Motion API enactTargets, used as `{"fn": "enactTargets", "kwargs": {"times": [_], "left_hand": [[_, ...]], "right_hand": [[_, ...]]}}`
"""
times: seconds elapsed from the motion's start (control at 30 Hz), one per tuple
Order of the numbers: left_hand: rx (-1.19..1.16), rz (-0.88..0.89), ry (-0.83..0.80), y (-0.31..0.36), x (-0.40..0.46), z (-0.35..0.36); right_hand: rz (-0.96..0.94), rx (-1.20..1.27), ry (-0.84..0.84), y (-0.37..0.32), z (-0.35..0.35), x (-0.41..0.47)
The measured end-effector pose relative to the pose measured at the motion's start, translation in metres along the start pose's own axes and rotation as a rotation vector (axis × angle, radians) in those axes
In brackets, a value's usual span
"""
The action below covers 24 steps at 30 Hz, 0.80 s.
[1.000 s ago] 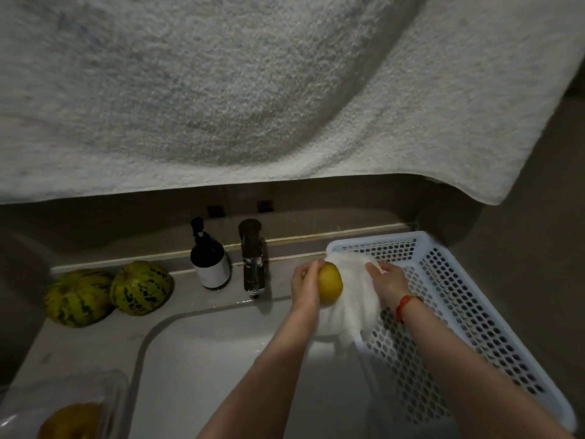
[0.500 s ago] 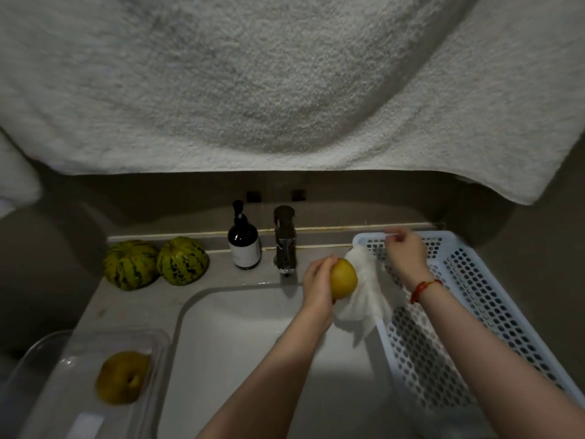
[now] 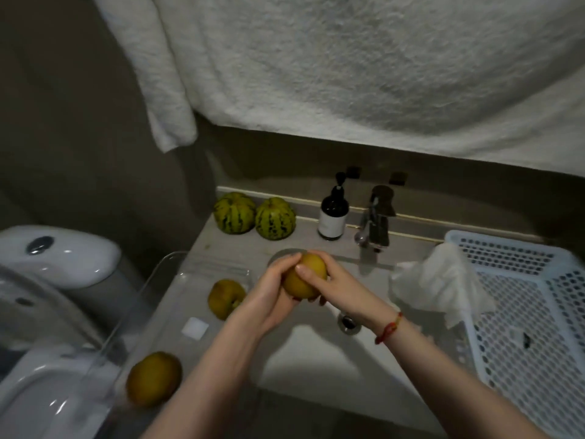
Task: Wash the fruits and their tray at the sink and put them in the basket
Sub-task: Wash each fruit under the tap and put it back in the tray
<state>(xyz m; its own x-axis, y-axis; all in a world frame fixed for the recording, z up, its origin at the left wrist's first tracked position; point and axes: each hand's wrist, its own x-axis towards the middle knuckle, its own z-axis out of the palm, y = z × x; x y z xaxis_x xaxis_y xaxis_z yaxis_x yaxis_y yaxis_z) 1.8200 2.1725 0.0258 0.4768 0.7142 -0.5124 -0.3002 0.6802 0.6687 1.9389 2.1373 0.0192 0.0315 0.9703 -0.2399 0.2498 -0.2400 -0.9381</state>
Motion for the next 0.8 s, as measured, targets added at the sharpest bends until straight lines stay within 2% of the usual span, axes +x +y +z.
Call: {"fn": "enactTargets", "kwargs": {"times": [0.13,0.2,0.33,0.43,0.5,0.63,0.8], "left_hand": [[0.081,0.085,0.097,0.014,-0.026,-0.044],[0.288,0.133,0.251,0.018,-0.039,-0.072],[0.794,0.196,0.574,0.017,-0.062,-0.138],[1.279,0.022,0.716,0.004,-0.075,-0.175],[1.459,-0.087,0.71,-0.005,-0.078,-0.187],[1.484,-0.186,0.67,-0.017,-0.078,-0.193],[1.427,-0.086,0.725,-0.023,-0.083,-0.183]], "right_hand": [[-0.066,0.044,-0.117,0.004,0.044,0.017],[-0.11,-0.05,-0.159,0.007,0.068,0.023],[-0.302,-0.386,-0.217,0.01,0.099,0.031],[-0.405,-0.586,-0.315,0.009,0.115,0.033],[-0.464,-0.697,-0.352,0.008,0.124,0.034],[-0.562,-0.912,-0.385,0.008,0.139,0.04],[-0.642,-1.164,-0.384,0.011,0.148,0.051]]}}
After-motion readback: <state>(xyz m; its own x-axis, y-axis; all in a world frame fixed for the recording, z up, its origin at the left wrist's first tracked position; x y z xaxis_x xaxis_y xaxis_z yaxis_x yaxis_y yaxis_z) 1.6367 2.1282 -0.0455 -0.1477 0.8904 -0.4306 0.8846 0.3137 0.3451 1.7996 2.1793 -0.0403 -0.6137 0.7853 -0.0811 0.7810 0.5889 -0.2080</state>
